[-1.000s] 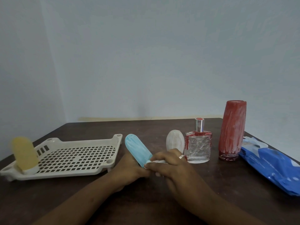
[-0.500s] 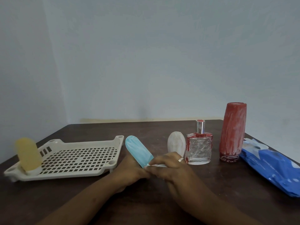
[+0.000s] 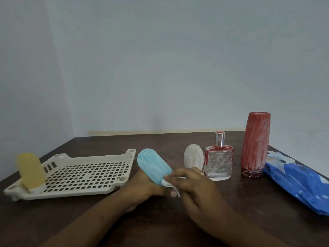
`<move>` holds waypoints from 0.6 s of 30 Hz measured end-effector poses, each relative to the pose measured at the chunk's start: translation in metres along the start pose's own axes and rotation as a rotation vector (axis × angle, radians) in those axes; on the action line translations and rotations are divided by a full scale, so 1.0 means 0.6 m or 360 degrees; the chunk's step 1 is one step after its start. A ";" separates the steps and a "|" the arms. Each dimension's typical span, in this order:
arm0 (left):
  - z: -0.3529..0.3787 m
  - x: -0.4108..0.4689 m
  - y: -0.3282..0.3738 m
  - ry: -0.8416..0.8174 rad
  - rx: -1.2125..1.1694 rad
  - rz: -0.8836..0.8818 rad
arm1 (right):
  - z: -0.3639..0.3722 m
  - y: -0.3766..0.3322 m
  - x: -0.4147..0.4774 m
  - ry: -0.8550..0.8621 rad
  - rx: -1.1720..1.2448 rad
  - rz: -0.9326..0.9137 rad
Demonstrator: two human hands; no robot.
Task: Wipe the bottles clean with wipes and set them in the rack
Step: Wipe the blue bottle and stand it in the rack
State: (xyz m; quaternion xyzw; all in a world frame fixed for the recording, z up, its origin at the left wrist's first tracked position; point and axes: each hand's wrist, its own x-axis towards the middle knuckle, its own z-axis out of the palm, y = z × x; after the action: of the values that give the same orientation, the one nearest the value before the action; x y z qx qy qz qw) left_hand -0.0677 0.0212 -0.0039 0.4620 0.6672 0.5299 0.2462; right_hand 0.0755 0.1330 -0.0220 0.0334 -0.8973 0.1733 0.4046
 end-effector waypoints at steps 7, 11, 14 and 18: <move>0.000 0.005 -0.001 -0.0051 -0.0041 -0.0077 | -0.003 0.020 0.009 0.0187 0.0147 0.0310; -0.001 0.004 -0.002 -0.0063 -0.0025 -0.0093 | 0.000 0.017 0.007 0.0239 0.0188 0.0334; 0.000 0.001 0.002 -0.0100 -0.0019 -0.0104 | -0.001 0.010 0.007 0.0261 0.0160 0.0240; 0.002 0.000 0.008 -0.0160 -0.0019 -0.0120 | -0.005 0.021 0.009 0.0343 0.0222 0.0399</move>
State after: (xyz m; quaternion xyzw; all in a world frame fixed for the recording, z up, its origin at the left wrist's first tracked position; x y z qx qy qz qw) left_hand -0.0650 0.0222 0.0000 0.4612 0.6677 0.5004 0.3019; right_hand 0.0714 0.1460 -0.0194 -0.0695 -0.8317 0.2866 0.4704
